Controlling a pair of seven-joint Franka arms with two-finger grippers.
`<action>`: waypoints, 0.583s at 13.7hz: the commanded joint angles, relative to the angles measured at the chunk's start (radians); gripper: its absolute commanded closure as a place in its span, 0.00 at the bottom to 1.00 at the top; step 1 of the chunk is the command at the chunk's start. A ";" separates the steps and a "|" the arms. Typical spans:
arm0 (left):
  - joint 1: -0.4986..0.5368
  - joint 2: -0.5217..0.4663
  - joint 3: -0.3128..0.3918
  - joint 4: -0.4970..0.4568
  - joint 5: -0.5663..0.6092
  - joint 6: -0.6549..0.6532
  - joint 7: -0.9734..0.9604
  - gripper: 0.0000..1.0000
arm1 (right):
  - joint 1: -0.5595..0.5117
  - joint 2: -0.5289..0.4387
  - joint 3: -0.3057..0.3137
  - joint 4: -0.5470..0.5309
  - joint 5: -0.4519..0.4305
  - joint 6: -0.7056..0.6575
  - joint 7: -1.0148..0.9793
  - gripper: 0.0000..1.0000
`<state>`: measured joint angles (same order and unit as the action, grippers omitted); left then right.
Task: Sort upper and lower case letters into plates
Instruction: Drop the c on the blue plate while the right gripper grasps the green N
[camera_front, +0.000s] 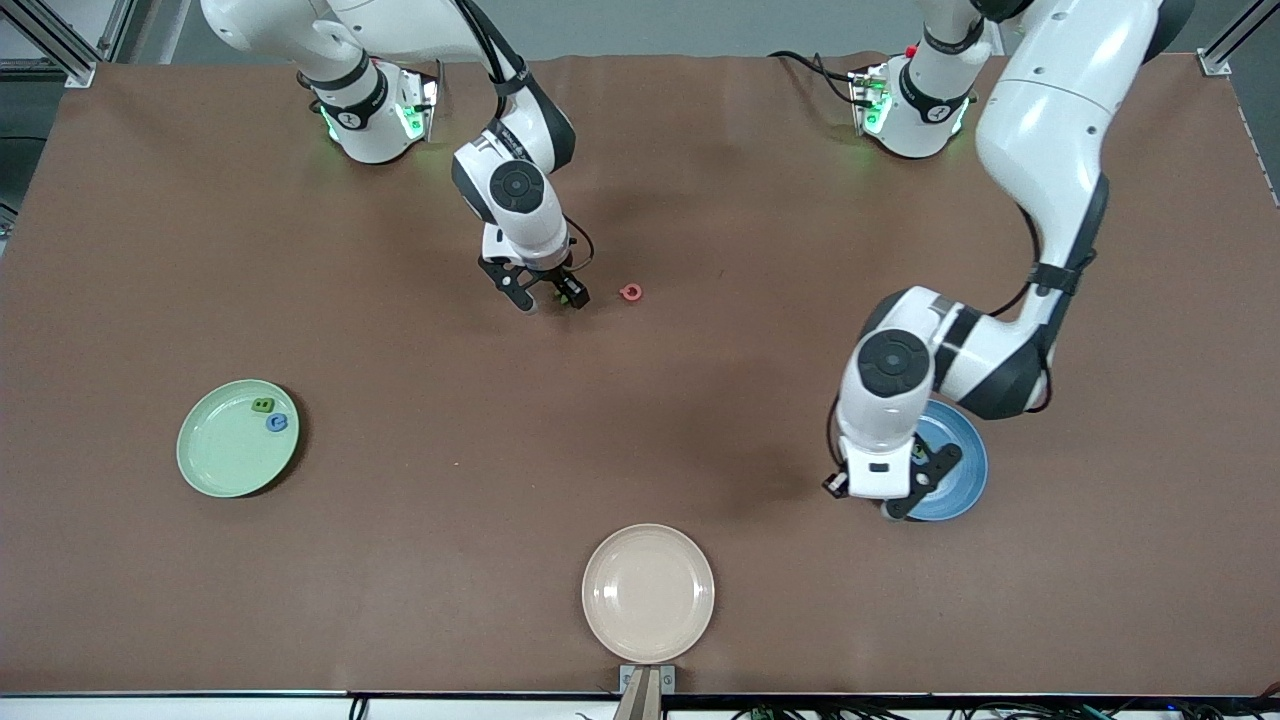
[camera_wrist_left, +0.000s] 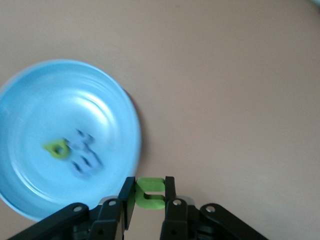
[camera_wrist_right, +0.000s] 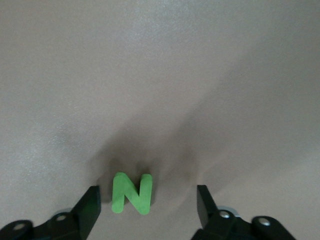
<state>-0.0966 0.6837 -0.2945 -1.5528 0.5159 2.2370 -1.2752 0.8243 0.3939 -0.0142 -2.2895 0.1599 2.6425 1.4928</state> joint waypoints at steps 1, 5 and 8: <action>0.084 -0.046 -0.017 -0.107 0.004 0.007 0.163 1.00 | 0.016 0.005 -0.009 0.008 0.017 0.004 0.012 0.33; 0.129 -0.017 -0.018 -0.124 0.003 0.019 0.249 0.90 | 0.019 0.013 -0.009 0.010 0.017 0.014 0.012 0.43; 0.143 -0.026 -0.020 -0.112 -0.001 0.018 0.256 0.01 | 0.032 0.025 -0.009 0.018 0.015 0.025 0.012 0.51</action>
<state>0.0305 0.6790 -0.2997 -1.6594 0.5158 2.2504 -1.0390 0.8313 0.3970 -0.0143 -2.2834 0.1600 2.6544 1.4935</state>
